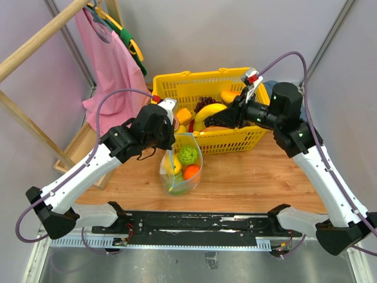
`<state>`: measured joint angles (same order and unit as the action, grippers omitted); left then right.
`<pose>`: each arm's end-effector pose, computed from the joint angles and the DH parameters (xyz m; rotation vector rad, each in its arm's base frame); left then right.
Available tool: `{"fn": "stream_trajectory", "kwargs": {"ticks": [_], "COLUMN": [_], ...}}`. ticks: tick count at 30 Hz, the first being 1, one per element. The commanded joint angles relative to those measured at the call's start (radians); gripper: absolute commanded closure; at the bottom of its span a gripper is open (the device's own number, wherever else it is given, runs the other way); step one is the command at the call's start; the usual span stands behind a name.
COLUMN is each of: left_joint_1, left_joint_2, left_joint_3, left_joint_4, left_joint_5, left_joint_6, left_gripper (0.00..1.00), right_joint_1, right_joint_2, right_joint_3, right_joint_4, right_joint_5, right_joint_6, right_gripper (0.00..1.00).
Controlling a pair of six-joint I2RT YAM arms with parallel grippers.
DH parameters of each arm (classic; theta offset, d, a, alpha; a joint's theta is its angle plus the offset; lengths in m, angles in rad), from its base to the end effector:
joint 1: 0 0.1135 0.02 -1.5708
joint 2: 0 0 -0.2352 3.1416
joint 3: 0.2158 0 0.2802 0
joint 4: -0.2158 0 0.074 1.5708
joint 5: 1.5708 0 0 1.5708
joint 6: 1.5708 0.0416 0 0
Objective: Place the food in the zip-top bag and seal the zipper
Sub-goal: Place the fake fruit in the zipper food storage bag.
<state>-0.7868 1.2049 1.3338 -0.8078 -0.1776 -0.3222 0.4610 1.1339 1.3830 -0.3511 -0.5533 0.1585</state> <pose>0.2093 -0.1995 0.3556 0.4278 2.2269 -0.3988 0.2408 0.1440 0.4411 -0.6823 1.6040 0.9213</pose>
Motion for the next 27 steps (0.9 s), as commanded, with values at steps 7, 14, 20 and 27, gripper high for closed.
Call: {"fn": "stream_trajectory", "kwargs": {"ticks": [7,14,20,27], "left_joint_1": [0.008,0.008,0.007,0.008], "left_joint_2": [-0.042,-0.037,-0.043,-0.046], "left_joint_3": [0.020,0.022,0.019,0.026], "left_joint_4": [0.055,0.056,0.061,0.062], "left_joint_5": [-0.026,-0.025,-0.026,-0.017], "left_joint_6": [-0.012,-0.015,-0.018,-0.020], "left_gripper": [1.00,1.00,1.00,1.00], "right_joint_1": [0.054,0.065,0.072,0.171], "right_joint_2": [-0.048,-0.076,-0.074,0.001], "right_joint_3": [-0.091,-0.103,-0.092,-0.102], "right_joint_4": [0.134,0.142,0.130,-0.031], "right_joint_5": [-0.276,-0.308,-0.345,-0.370], "right_joint_6": [0.077,0.078,0.072,-0.053], "right_gripper": [0.98,0.98,0.97,0.96]}}
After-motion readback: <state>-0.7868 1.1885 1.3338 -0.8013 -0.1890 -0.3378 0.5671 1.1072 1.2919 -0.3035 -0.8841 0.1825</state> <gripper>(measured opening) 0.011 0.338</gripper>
